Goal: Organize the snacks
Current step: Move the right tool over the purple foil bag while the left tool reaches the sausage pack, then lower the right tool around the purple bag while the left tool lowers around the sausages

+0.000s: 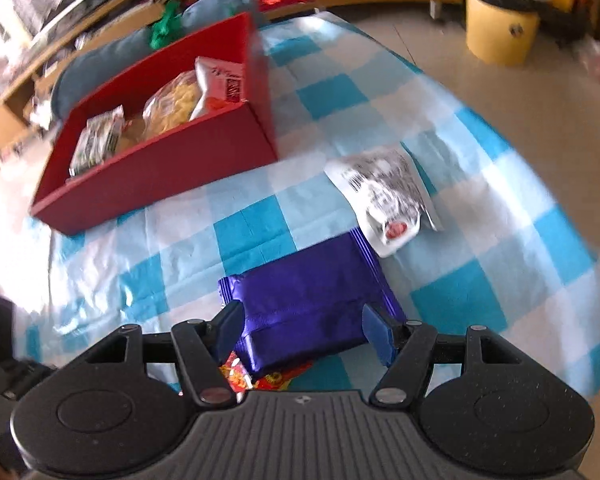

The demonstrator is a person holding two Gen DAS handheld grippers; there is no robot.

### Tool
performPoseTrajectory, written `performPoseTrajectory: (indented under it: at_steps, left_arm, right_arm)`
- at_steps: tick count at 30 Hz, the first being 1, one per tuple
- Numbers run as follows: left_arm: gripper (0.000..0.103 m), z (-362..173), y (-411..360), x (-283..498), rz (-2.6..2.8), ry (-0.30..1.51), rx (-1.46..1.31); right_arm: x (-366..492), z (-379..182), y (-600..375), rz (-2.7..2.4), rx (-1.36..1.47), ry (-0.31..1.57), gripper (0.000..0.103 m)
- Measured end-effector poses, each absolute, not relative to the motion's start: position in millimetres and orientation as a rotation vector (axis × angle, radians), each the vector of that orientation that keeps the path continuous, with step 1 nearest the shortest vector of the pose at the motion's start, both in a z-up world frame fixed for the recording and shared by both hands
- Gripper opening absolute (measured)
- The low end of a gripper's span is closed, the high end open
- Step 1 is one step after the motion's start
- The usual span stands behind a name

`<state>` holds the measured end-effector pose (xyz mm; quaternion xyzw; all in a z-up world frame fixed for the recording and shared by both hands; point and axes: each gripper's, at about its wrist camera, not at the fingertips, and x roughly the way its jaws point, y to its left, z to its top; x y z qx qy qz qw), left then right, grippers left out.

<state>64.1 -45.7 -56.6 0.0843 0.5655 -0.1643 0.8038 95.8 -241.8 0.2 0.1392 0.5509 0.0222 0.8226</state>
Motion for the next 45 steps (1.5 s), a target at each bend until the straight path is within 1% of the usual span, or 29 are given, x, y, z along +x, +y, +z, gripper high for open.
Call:
performPoseTrajectory:
  at_steps: [2, 8, 14, 23, 29, 31, 33, 35, 36, 37, 41, 43, 45]
  left_arm:
    - [0.073, -56, -43, 65, -0.351, 1.215, 0.17]
    - [0.077, -55, -43, 64, -0.367, 1.22, 0.17]
    - [0.079, -56, -43, 64, -0.373, 1.223, 0.158]
    - [0.084, -56, -46, 64, -0.379, 1.226, 0.158]
    - [0.087, -58, -46, 65, -0.386, 1.228, 0.15]
    - [0.087, -58, -47, 66, -0.389, 1.227, 0.146]
    - [0.088, -58, -47, 67, -0.391, 1.228, 0.144]
    - [0.089, -58, -47, 66, -0.396, 1.225, 0.146]
    - [0.089, -58, -47, 65, -0.399, 1.223, 0.147]
    - [0.089, -58, -46, 65, -0.402, 1.223, 0.146]
    - [0.089, -58, -44, 66, -0.409, 1.225, 0.135]
    - [0.089, -58, -41, 66, -0.413, 1.225, 0.134]
    - [0.089, -58, -40, 65, -0.415, 1.228, 0.137]
  right_arm:
    - [92, -1, -246, 0.041, 0.336, 1.178, 0.06]
    - [87, -9, -252, 0.057, 0.488, 1.224, 0.06]
    - [108, -19, -255, 0.04, 0.583, 1.254, 0.061]
    - [155, -16, -235, -0.011, 0.445, 1.229, 0.061]
    - [176, -19, -219, -0.053, 0.414, 1.223, 0.072]
    - [182, -20, -209, -0.076, 0.377, 1.212, 0.083]
    - [188, -23, -200, -0.129, 0.348, 1.204, 0.086]
    - [188, -24, -196, -0.155, 0.342, 1.173, 0.091]
    - [189, -26, -194, -0.159, 0.341, 1.162, 0.096]
    - [190, -27, -193, -0.16, 0.335, 1.156, 0.097]
    - [190, -31, -183, -0.15, 0.217, 1.142, 0.097]
    - [186, -32, -178, -0.119, 0.144, 1.148, 0.093]
    - [180, -32, -175, -0.087, 0.063, 1.154, 0.091]
